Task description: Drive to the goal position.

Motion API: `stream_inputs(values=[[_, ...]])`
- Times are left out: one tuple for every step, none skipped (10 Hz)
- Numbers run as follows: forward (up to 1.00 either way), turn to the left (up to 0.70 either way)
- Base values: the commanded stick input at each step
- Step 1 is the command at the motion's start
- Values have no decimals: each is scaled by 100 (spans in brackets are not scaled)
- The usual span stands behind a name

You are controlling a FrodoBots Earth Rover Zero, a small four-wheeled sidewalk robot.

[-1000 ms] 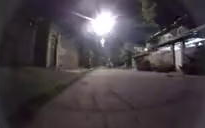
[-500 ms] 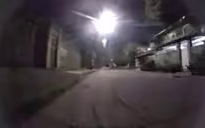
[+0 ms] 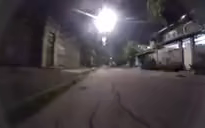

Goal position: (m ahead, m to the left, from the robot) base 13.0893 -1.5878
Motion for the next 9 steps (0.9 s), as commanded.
stream_inputs(values=[[70, 0], [70, 0], [70, 0], [70, 0], [70, 0], [70, 0], [70, 0], [70, 0], [70, 0]])
